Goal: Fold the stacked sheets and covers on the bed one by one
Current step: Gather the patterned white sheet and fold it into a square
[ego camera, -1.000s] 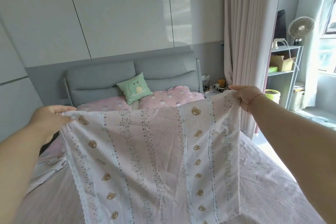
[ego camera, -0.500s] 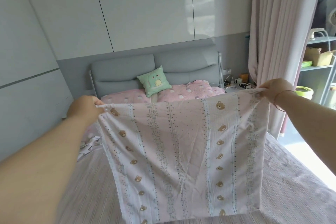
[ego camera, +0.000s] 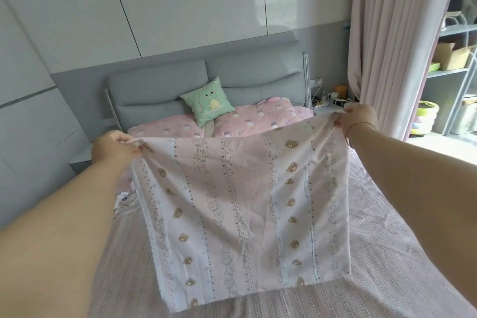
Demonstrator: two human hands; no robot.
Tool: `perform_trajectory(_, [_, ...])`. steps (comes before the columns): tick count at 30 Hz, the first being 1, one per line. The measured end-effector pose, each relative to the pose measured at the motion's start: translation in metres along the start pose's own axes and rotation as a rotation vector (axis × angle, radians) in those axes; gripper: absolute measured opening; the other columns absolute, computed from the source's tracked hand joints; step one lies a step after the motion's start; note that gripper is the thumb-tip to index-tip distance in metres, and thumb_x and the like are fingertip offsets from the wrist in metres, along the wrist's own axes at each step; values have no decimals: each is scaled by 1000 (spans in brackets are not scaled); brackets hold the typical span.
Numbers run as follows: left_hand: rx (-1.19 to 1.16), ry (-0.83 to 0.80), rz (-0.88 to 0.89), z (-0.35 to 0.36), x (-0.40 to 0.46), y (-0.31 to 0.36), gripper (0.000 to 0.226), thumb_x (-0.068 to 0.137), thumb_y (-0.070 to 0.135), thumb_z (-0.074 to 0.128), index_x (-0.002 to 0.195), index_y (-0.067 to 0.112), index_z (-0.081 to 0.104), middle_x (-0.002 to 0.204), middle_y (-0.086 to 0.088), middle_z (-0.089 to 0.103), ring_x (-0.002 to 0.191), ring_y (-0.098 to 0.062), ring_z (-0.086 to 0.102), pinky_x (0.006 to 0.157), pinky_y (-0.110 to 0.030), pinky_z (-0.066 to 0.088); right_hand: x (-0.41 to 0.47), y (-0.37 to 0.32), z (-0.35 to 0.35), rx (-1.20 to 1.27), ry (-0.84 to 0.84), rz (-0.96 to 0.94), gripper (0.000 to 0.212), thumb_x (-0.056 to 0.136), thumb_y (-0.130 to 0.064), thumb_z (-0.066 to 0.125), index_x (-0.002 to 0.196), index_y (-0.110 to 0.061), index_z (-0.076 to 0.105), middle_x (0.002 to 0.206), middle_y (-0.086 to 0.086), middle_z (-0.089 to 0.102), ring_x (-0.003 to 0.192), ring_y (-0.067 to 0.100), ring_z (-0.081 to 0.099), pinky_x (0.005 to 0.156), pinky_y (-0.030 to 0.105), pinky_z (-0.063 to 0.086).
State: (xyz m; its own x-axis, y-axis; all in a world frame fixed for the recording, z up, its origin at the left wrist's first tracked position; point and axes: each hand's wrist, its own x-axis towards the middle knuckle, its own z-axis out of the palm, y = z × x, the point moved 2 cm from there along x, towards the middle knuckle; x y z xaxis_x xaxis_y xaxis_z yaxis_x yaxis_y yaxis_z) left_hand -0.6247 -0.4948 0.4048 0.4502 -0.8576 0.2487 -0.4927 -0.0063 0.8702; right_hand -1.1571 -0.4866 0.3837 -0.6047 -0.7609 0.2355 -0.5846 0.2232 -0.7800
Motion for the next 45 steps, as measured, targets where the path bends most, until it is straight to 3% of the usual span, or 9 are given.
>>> perform_trajectory(4, [-149,128,121,-6,11,49,27,77,6,76,65,22,57,70,0,58,84,-26,63,88,-48,56,19,-19,-19,369,166,-7,29,84,-21,67,62,-22,49,63,-5,48,63,11,47,43,7,33])
perform_trajectory(9, [-169,120,150,-15,0,41,28,79,4,74,67,23,59,70,-1,58,78,-23,61,88,-45,55,18,-12,-23,466,116,-42,21,81,-19,67,68,-24,52,72,-4,58,78,17,59,61,16,47])
perform_trajectory(13, [11,59,81,-14,-38,-3,24,81,7,75,71,23,62,83,-14,67,74,-21,56,77,-39,54,-2,30,-15,163,-75,-72,13,86,-21,64,82,-9,61,81,9,65,56,13,46,50,24,39])
perform_trajectory(16, [210,-23,39,-14,-78,-36,9,82,10,75,81,13,67,88,-14,65,68,-23,54,54,-26,45,-25,70,-10,19,-272,-39,8,87,-11,64,79,-9,62,73,9,64,67,21,60,55,24,48])
perform_trajectory(20, [363,-153,-37,-15,-126,-78,11,78,3,77,85,2,68,92,-15,65,82,-25,56,67,-30,42,-55,109,-10,-208,-535,-35,8,87,-10,67,85,-3,64,69,8,65,54,11,62,46,14,50])
perform_trajectory(25, [493,-369,-163,-18,-179,-124,9,81,-3,73,80,-4,64,80,-15,65,63,-15,57,43,-12,46,-92,137,-9,-577,-817,-47,15,90,-12,61,75,-13,61,56,0,64,43,2,58,41,10,40])
perform_trajectory(27, [518,-410,-210,-17,-191,-140,9,81,1,74,78,-2,66,77,-14,68,67,-21,64,57,-24,55,-105,146,-1,-657,-860,-64,9,91,-9,57,86,-7,64,63,4,64,49,9,58,43,13,43])
perform_trajectory(39, [489,-353,-380,26,-185,-186,10,81,-1,73,82,5,65,78,-14,71,79,-29,70,87,-49,56,-106,167,67,-752,-649,-173,21,88,-9,49,69,-16,57,65,0,53,63,19,50,49,23,36])
perform_trajectory(45, [477,-297,-360,61,-153,-200,9,86,4,70,80,7,63,76,-13,71,80,-29,71,87,-46,55,-81,192,103,-764,-583,-119,18,89,-7,45,94,-15,61,86,5,62,80,24,57,66,28,43])
